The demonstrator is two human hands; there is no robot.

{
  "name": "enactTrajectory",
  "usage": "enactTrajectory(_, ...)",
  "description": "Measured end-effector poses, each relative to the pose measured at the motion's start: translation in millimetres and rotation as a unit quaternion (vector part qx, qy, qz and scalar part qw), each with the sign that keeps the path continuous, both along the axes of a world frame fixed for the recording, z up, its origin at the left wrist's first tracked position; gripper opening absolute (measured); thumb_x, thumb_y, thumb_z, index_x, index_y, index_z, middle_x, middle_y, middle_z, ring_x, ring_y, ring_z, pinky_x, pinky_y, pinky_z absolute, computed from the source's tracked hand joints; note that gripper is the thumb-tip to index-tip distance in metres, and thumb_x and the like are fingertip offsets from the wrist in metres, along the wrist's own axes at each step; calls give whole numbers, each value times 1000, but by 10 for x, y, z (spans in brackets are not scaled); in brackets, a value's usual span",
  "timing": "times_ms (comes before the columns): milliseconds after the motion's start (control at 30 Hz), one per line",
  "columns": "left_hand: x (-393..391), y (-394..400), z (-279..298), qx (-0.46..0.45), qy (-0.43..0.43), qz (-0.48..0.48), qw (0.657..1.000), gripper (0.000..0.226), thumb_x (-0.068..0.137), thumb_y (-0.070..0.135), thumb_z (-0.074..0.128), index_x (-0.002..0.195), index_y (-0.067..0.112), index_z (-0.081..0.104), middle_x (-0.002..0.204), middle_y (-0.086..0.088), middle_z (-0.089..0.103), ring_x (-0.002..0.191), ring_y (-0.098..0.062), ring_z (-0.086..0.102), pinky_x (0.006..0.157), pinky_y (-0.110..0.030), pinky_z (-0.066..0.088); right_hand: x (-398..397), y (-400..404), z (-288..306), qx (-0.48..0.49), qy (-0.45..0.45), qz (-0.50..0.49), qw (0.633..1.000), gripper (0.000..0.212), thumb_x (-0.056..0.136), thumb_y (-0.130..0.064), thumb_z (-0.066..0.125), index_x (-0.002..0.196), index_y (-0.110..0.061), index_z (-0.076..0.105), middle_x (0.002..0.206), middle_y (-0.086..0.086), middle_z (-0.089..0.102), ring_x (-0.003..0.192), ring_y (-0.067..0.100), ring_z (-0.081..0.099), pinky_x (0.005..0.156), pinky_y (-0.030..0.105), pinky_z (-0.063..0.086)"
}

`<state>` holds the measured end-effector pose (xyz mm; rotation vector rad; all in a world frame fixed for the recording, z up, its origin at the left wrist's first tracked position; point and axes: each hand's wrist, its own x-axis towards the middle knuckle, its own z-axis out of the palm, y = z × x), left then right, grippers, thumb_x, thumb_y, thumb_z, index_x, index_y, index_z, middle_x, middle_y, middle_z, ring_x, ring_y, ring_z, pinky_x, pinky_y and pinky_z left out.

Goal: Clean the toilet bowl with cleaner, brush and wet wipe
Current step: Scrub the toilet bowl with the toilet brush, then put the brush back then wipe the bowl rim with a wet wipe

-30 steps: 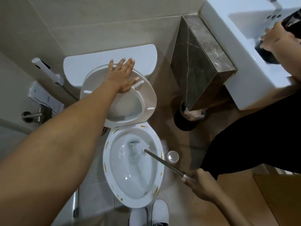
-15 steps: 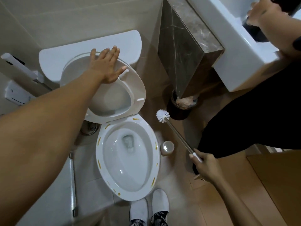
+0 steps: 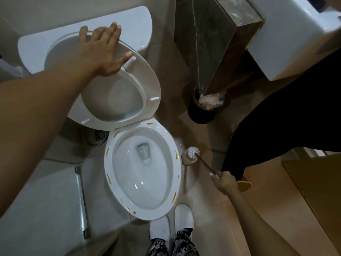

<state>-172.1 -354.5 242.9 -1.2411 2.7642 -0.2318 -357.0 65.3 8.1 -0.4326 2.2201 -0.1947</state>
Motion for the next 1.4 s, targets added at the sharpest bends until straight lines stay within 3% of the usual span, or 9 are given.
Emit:
enactTrajectory(233,12,-28,-24,-17,-4,-12,1000,81,91,67,12,152,16,-1,160,-3,0,146,-25,5,113,-55,0,-68,-140,-217,50,22,13,998,56,92,-55,47,112,-4,61,105,18,64,95,37,63,78,44,56)
enactTrajectory(300,18,-33,-22,-17,-1,-16,1000,81,91,67,13,152,16,0,160,-4,1,146,-26,5,113,-55,0,-82,-247,-218,46,37,12,998,51,96,-48,41,114,-5,61,106,18,64,95,38,63,79,44,55)
enactTrajectory(433,11,-28,-22,-18,0,-13,1000,81,91,68,12,152,16,-1,160,-4,1,146,-26,5,113,-55,0,-102,-581,-97,22,92,34,995,31,97,-24,46,119,-7,59,113,20,62,104,39,59,87,41,51)
enactTrajectory(533,15,-28,-22,-20,1,-14,1000,80,91,68,12,152,16,-1,160,-4,1,146,-26,5,113,-54,-1,-130,-895,-56,-2,132,89,987,33,97,-13,46,128,-3,50,117,22,60,110,41,57,88,41,47)
enactTrajectory(767,22,-58,-63,-35,5,-21,999,81,91,69,11,152,17,1,160,-4,4,145,-28,8,112,-56,1,-62,-1226,-149,-74,139,92,983,20,94,-11,51,112,-4,59,110,19,61,105,38,58,81,39,48)
enactTrajectory(933,19,-62,-64,-30,12,-16,999,90,82,73,4,152,17,2,160,-5,6,144,-28,9,113,-56,1,-34,-1225,-244,-123,138,103,977,49,100,-15,42,148,-20,33,124,16,48,109,36,54,87,38,43)
enactTrajectory(1100,10,-62,-63,-26,15,-14,999,94,79,75,3,152,17,2,160,-4,6,145,-28,9,113,-56,1,30,-1122,-289,-128,160,119,972,59,100,-24,46,153,-20,20,145,19,31,116,41,51,92,42,43)
enactTrajectory(1233,11,-64,-67,-31,10,-19,999,86,87,72,9,152,17,2,160,-4,5,145,-28,9,112,-57,1,104,-985,-310,-134,173,127,967,69,99,-33,47,155,-22,8,160,13,3,142,32,26,103,43,39)
enactTrajectory(1400,6,-55,-60,-24,1,-13,1000,83,90,70,12,152,17,-1,160,-3,1,146,-25,3,112,-56,-2,83,-885,-245,-123,187,147,964,73,97,-34,49,155,-18,7,161,15,2,146,32,16,113,41,27)
